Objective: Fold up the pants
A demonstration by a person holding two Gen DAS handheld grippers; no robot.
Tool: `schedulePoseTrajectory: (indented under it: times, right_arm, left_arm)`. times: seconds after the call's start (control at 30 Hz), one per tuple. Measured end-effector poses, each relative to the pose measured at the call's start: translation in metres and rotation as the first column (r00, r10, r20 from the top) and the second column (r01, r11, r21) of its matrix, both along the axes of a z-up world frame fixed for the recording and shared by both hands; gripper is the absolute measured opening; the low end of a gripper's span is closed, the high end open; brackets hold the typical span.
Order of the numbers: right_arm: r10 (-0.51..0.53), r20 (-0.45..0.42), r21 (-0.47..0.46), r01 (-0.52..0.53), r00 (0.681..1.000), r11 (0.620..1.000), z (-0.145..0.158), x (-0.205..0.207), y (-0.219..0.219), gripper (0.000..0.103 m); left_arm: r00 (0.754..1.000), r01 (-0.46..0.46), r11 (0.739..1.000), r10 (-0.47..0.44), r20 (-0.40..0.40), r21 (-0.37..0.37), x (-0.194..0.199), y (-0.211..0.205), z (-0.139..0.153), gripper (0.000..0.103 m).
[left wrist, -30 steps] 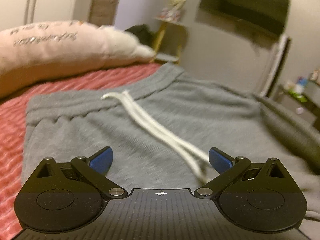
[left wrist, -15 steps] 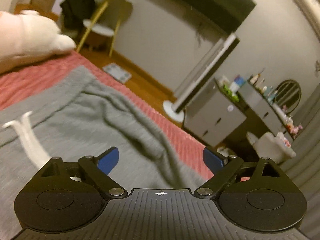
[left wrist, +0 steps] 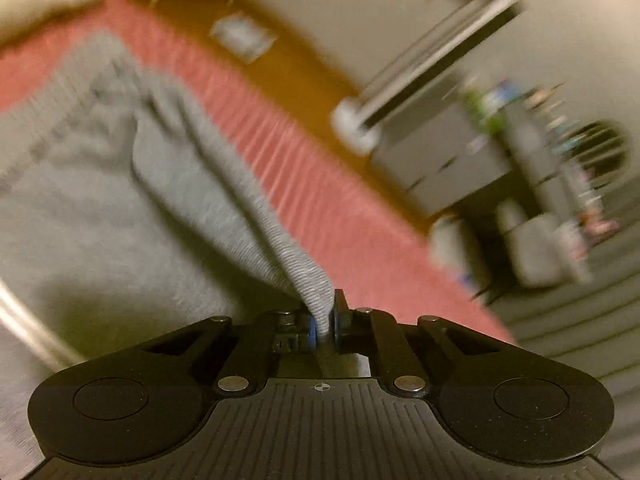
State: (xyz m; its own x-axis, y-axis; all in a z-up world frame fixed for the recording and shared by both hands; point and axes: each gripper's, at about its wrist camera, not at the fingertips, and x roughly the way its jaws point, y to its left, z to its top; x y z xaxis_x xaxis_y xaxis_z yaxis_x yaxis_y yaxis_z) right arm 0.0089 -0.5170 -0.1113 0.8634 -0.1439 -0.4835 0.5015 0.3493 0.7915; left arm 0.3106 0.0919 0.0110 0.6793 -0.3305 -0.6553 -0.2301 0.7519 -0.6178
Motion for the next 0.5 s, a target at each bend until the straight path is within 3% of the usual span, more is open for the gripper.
schedulePoseTrajectory:
  times: [0.1,0.17,0.23,0.3,0.37,0.4,0.47,0.5]
  right_arm:
    - [-0.034,0.101,-0.077,0.042,0.994,0.996,0.033,-0.027,0.002,0.004]
    - [-0.045,0.157,-0.141,0.068,0.987,0.988,0.048,-0.051,0.003,0.004]
    - [-0.040,0.143,-0.198,0.068,0.989,0.978,0.052,-0.068,0.002,0.004]
    - [-0.054,0.038,-0.212,0.061,0.998,0.975,0.040,-0.078,-0.002,0.005]
    - [-0.068,-0.070,-0.187,0.054,0.995,0.981,0.019,-0.082,-0.007,0.007]
    - [-0.061,-0.114,-0.161,0.042,0.992,0.986,0.007,-0.082,-0.009,0.010]
    - [-0.047,-0.168,-0.118,0.027,0.985,0.993,-0.008,-0.081,-0.010,0.013]
    - [-0.027,-0.165,-0.103,0.010,0.986,0.995,-0.014,-0.080,-0.010,0.016]
  left_arm:
    - [0.985,-0.006,1.000,0.009,0.174,-0.016,-0.086,0.010,0.030,0.009]
    - [0.973,0.001,1.000,-0.006,0.230,0.021,-0.146,0.011,0.034,0.010]
    - [0.986,-0.008,0.999,0.000,0.168,0.049,-0.187,0.009,0.012,0.016]
    - [0.998,-0.037,0.996,0.034,0.048,0.076,-0.216,0.012,-0.025,0.024]
    - [0.994,-0.083,0.992,0.089,-0.057,0.098,-0.232,0.023,-0.055,0.024]
    - [0.991,-0.110,0.989,0.117,-0.066,0.099,-0.237,0.032,-0.064,0.024]
    - [0.983,-0.182,0.979,0.185,-0.021,0.089,-0.243,0.051,-0.063,0.045]
    - [0.975,-0.223,0.972,0.222,0.022,0.073,-0.243,0.060,-0.058,0.075]
